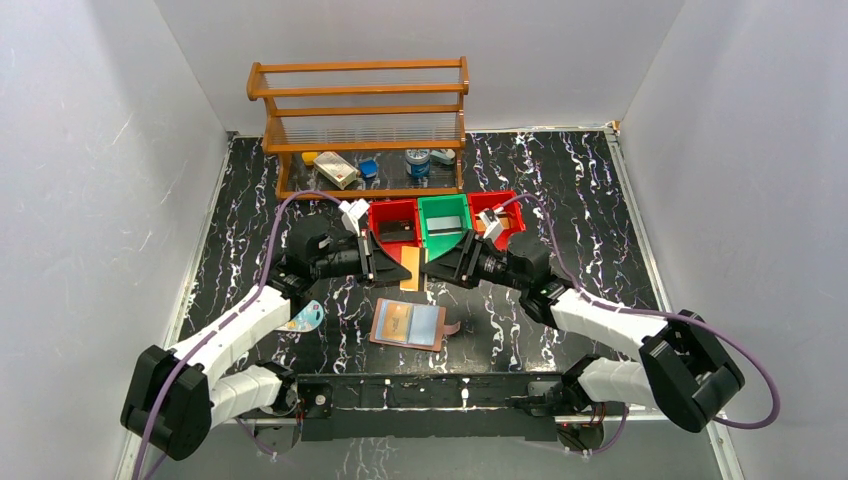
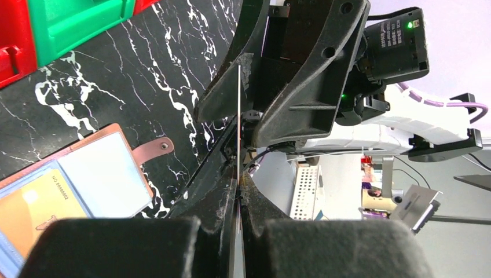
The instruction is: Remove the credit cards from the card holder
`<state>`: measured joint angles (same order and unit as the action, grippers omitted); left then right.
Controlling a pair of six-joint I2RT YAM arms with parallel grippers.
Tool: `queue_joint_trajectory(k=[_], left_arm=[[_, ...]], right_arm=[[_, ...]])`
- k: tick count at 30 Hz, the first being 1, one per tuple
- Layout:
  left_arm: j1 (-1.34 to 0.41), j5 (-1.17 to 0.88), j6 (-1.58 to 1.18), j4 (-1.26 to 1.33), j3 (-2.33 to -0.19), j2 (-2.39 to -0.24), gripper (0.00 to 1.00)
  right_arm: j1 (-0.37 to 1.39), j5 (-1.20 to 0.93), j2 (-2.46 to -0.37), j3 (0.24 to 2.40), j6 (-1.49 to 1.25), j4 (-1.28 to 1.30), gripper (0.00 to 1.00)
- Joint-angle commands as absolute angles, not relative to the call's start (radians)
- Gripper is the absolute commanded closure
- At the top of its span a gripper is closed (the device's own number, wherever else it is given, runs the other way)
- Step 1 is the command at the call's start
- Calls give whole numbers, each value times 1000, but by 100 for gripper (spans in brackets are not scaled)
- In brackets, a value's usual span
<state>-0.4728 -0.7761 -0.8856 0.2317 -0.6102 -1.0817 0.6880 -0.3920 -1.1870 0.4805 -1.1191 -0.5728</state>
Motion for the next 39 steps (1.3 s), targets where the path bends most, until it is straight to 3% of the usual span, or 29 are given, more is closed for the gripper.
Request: queue_joint_trajectory(k=[1, 17, 20, 24, 30, 34, 39], left_arm=[[-466, -858, -983, 376, -575, -1089, 100], [-466, -899, -1016, 420, -579, -1101, 100], [-466, -909, -976, 381, -604, -1102, 77], [-466, -883, -869, 229, -663, -1092, 53], [-466, -748, -763, 31, -707, -1052, 22], [-466, -630, -703, -81, -729, -1017, 6], [-466, -469, -637, -218, -765, -968, 2]], right_arm=[[683, -479, -1221, 488, -1169, -767, 42], [657, -567, -1273, 423, -1257, -1000, 86], [655, -590, -1271, 426, -1250, -1014, 94], [649, -587, -1259, 426, -1238, -1004, 96], [635, -566, -1230, 441, -1190, -891, 99], [627, -507, -1177, 479, -1090, -675, 100], [625, -301, -1084, 602, -879, -261, 100]])
